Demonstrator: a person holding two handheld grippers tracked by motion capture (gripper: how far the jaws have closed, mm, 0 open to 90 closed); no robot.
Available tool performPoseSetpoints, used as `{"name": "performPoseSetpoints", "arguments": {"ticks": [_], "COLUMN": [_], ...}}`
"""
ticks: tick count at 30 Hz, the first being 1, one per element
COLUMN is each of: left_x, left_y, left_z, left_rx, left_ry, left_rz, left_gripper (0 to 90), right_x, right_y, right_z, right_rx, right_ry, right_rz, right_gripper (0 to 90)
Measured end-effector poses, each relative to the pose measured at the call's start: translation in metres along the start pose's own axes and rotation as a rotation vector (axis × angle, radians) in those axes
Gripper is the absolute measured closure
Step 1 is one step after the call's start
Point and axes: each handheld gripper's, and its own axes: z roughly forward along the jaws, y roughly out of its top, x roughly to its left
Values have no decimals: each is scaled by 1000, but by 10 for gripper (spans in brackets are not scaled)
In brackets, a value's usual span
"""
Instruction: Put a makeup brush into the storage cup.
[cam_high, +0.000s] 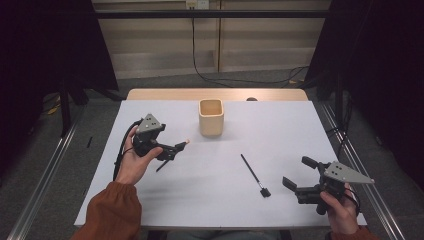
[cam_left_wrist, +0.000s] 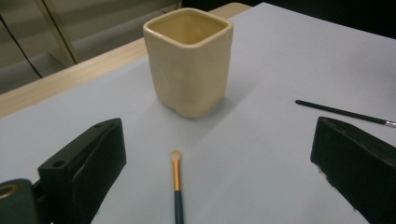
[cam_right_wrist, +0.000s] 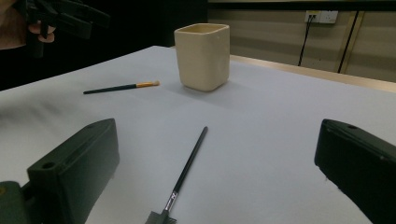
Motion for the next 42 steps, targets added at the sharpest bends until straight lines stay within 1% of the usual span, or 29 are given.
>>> {"name": "performPoseSetpoints", "arguments": {"ticks": [2, 3, 4, 6, 9, 10, 11, 12, 13, 15, 16, 17, 18, 22, 23, 24, 26, 31, 32, 35, 36, 38, 39, 40, 42], "left_x": [2, 4, 4, 6, 5, 4, 5, 5, 6, 7, 8, 8, 8, 11, 14, 14, 17, 19, 20, 21, 22, 23, 23, 23, 22], "left_y": [-1, -1, -1, -1, -2, -1, -1, -1, 0, 0, 2, 2, 3, 3, 2, 2, 1, 0, 1, 3, 4, 7, 7, 6, 6], "left_z": [0, 1, 1, 2, 3, 3, 4, 4, 4, 6, 8, 8, 8, 11, 13, 13, 15, 16, 17, 17, 17, 17, 18, 19, 20], "left_rx": [11, 21, 25, 32, 56, 66, 89, 89, 103, 139, 170, 170, 183, 208, 233, 233, 254, 264, 281, 281, 285, 298, 294, 305, 310], "left_ry": [-8, -19, -18, -18, -37, -28, -32, -32, -32, -27, -25, -25, -25, -19, -20, -20, -36, -50, -48, -41, -40, -34, -38, -34, -35], "left_rz": [-17, -29, -35, -35, -42, -37, -41, -41, -38, -25, -12, -12, -10, -10, -16, -16, -30, -33, -33, -29, -34, -23, -28, -17, -11], "left_gripper": [32, 32, 32, 32, 44, 46, 46, 43, 43, 43, 43, 43, 43, 43, 43, 43, 43, 43, 43, 44, 44, 46, 46, 49, 47], "right_x": [0, 0, 0, 0, 0, 0, -1, -1, -1, 0, 0, 0, 0, 0, 0, 0, 0, 0, 0, 0, 0, 0, 0, 0, 0], "right_y": [0, 0, 0, 0, 0, 0, 0, 0, 0, 0, 0, 0, 0, 0, 0, 0, 0, 0, 0, 0, 0, 0, 0, 0, 0], "right_z": [0, 0, 0, 0, 0, 1, 1, 1, 0, 0, 0, 0, 0, 0, 0, 0, 0, 0, 0, 0, 1, 0, 0, 0, 0], "right_rx": [1, 1, -1, 0, 1, 2, 2, 2, 1, 0, 1, 3, 3, 5, 1, 1, 1, 0, 0, 3, 3, 2, 2, -1, 0], "right_ry": [2, 2, 2, 0, 3, 4, 4, 4, 2, 2, 2, 2, 3, 3, 4, 4, 5, 4, 4, 4, 4, 5, 4, 4, 4], "right_rz": [-3, -3, -1, 0, -2, 0, 1, 1, 3, 4, 0, -1, 0, 1, -1, -1, -1, -3, -2, -1, -2, -3, -2, -3, -2], "right_gripper": [0, 0, 0, 0, 0, 0, 0, 0, 0, 0, 0, 0, 0, 0, 0, 0, 0, 0, 0, 0, 0, 0, 0, 0, 0]}}
